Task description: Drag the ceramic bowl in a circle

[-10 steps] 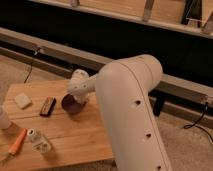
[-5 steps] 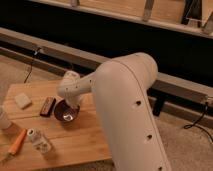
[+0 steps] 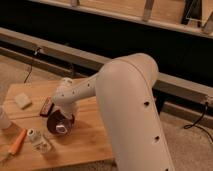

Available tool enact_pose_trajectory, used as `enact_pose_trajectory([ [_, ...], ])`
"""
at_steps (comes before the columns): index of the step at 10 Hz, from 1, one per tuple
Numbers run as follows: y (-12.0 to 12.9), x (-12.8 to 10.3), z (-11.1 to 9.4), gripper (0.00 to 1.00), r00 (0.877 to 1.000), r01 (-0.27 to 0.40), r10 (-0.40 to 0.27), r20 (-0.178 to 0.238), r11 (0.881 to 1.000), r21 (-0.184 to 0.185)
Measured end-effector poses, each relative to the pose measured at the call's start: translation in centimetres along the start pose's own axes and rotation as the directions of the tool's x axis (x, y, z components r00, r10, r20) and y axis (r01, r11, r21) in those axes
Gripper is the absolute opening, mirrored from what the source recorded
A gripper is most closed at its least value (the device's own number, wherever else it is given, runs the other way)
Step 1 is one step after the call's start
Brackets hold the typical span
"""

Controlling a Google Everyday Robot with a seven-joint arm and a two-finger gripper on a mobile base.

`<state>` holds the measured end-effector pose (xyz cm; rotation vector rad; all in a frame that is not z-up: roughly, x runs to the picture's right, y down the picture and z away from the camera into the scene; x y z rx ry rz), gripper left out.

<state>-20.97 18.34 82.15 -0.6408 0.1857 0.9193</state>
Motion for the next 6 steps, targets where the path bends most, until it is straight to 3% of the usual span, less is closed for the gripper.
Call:
enact_pose_trajectory([
  [3, 1.7, 2.2, -0.1, 0.01, 0.998, 0.064, -0.065, -0.024, 0.998, -0.025],
  [6, 0.7, 4.4, -0.7, 0.27, 0.995, 0.075, -0.075, -0.07, 0.997, 0.005],
])
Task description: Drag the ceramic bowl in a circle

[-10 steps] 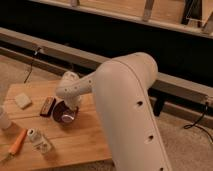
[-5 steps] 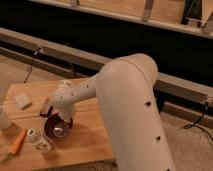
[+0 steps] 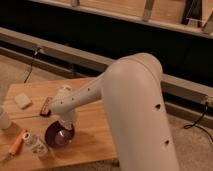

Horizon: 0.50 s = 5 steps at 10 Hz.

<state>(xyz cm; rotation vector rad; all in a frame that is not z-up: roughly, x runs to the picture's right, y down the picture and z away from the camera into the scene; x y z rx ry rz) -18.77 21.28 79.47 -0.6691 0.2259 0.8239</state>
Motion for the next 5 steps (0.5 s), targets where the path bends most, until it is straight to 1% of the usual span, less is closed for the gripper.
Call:
enact_pose_trajectory([
  [1, -0.26, 0.67, -0.29, 0.41, 1.0, -0.004, 0.005, -0.011, 1.0, 0.008],
  [2, -0.29, 0.93, -0.36, 0.47, 1.0, -0.006, 0.006, -0.016, 1.0, 0.009],
  [3, -0.26, 1.26, -0.53, 0.6, 1.0, -0.01, 0.01, -0.022, 1.0, 0.01],
  [5, 0.1, 1.48, -0.65, 0.77, 1.0, -0.01, 0.01, -0.03, 1.0, 0.004],
])
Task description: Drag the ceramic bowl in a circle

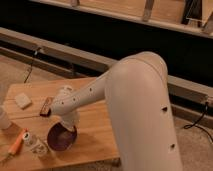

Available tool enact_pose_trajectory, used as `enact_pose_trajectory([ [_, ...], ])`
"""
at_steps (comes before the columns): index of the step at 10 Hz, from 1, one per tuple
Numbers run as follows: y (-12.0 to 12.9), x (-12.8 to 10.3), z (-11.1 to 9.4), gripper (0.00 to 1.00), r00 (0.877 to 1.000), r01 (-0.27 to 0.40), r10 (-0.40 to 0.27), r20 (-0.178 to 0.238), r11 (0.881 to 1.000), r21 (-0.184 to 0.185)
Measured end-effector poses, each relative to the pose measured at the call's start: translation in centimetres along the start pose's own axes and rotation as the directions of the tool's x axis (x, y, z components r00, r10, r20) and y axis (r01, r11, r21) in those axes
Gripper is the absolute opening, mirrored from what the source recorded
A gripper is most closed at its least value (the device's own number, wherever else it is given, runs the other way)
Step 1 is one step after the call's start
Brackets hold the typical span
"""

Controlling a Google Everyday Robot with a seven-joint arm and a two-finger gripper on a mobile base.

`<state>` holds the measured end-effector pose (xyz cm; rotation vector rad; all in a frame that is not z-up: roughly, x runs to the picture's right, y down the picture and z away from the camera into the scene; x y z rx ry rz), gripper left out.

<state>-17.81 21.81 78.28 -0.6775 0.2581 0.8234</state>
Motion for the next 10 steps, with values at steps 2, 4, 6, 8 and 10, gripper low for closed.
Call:
enact_pose_trajectory([
  [2, 0.4, 0.0, 0.1, 0.8, 1.0, 0.009, -0.009, -0.007, 1.0, -0.009],
  [4, 0.7, 0.1, 0.3, 0.8, 1.0, 0.017, -0.018, -0.017, 1.0, -0.017],
  [6, 0.6, 0.2, 0.3, 0.8, 1.0, 0.017, -0.017, -0.024, 1.0, -0.014],
  [8, 0.1, 0.2, 0.0, 0.8, 1.0, -0.008, 0.008, -0.019, 1.0, -0.005],
  [10, -0.6, 0.1, -0.7, 0.8, 0.999, -0.04, 0.04, 0.0, 0.999, 0.003],
])
